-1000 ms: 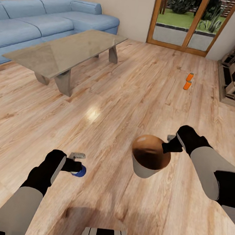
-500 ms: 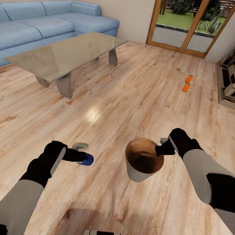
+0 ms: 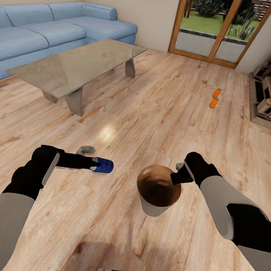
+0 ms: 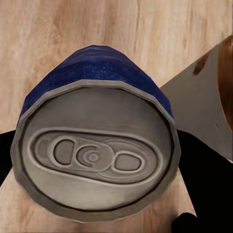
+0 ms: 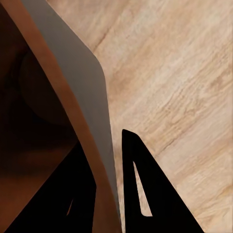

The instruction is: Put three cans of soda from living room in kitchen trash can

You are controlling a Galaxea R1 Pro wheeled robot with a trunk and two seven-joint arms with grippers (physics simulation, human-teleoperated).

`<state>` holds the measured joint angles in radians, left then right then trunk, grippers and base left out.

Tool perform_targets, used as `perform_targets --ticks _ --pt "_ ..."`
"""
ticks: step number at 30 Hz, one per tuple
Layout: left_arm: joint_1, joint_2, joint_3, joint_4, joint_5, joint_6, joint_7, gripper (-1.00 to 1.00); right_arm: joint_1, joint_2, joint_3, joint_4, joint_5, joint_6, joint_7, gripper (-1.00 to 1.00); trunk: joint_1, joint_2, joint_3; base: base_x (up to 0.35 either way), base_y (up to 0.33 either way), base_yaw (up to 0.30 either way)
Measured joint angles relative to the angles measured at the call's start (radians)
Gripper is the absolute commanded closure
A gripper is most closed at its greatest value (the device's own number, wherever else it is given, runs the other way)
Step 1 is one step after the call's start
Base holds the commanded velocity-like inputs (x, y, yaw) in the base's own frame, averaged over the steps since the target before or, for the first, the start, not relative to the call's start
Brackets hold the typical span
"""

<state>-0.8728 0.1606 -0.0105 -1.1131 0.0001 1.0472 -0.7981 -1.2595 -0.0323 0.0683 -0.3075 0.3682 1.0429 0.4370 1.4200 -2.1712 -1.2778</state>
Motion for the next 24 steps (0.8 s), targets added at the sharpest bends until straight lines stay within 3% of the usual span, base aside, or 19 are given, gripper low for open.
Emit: perform_targets --ticks 3,5,8,11,13,18,24 --pt "-0.041 0.002 -0.019 0.024 -0.003 0.000 -0.064 1.00 0.008 0.022 -0.007 -0.003 -0.033 0.004 -0.002 1.00 -0.012 0.021 0.009 0.000 0.000 0.000" --pt "-0.072 0.002 -0.062 0.050 0.002 0.000 -0.121 1.00 0.013 0.031 -0.005 -0.003 -0.025 0.004 -0.003 1.00 -0.019 0.035 0.016 0.000 0.000 0.000" --pt "-0.103 0.002 -0.092 0.081 -0.003 0.000 -0.199 1.00 0.015 0.038 0.001 -0.002 0.007 -0.002 -0.006 1.00 -0.031 0.056 0.025 0.000 0.000 0.000" --pt "-0.142 -0.005 -0.117 0.108 -0.002 0.000 -0.287 1.00 0.015 0.067 -0.005 -0.003 -0.012 0.001 -0.063 1.00 -0.042 0.077 0.035 0.000 0.000 0.000" --pt "-0.153 -0.007 -0.127 0.112 -0.005 0.000 -0.300 1.00 0.015 0.078 -0.008 -0.003 -0.026 0.003 -0.089 1.00 -0.050 0.091 0.041 0.000 0.000 0.000" --pt "-0.175 -0.019 -0.196 0.116 -0.004 0.000 -0.321 1.00 0.016 0.099 -0.006 -0.003 -0.010 0.001 -0.134 1.00 -0.069 0.126 0.056 0.000 0.000 0.000" --pt "-0.177 -0.022 -0.209 0.108 -0.006 0.000 -0.325 1.00 0.016 0.102 -0.008 -0.004 -0.021 0.002 -0.139 1.00 -0.092 0.168 0.075 0.000 0.000 0.000"
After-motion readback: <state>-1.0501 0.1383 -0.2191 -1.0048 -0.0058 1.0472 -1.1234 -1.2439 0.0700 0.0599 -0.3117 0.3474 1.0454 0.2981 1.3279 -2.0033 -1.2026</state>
